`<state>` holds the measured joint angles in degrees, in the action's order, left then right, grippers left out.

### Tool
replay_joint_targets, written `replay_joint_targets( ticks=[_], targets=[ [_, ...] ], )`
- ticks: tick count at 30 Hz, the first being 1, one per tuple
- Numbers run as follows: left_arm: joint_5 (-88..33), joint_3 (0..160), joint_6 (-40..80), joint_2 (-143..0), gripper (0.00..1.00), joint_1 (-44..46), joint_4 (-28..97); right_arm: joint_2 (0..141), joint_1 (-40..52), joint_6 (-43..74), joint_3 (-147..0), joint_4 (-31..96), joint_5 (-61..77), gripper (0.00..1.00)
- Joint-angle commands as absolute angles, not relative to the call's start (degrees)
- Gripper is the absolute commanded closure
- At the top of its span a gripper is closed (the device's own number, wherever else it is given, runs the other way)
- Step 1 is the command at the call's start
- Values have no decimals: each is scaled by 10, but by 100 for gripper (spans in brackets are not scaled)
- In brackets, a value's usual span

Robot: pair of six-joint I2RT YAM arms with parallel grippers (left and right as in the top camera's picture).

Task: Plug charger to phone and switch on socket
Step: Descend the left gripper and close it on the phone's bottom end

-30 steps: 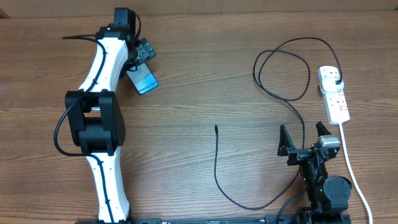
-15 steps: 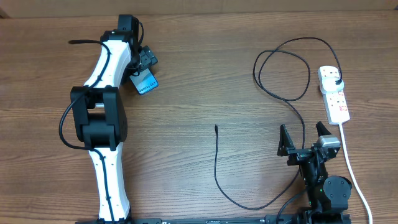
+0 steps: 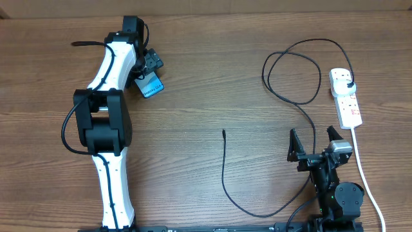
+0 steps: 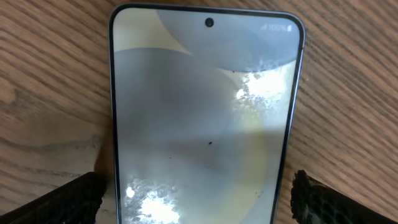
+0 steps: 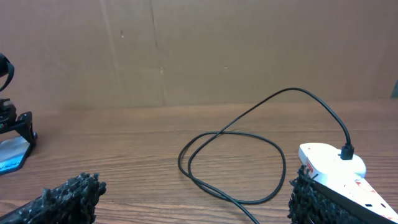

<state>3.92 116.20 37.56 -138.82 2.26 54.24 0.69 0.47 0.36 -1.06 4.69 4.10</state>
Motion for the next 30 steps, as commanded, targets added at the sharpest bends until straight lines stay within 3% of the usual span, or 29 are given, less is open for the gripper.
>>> replay_joint_targets(
  ticks=[1, 30],
  targets=[
    [51, 1172, 386, -1392, 0, 30, 549, 2, 8, 1, -4, 44, 41, 0],
    [116, 1172, 481, -1392, 0, 30, 626, 2, 8, 1, -4, 44, 41, 0]
  ],
)
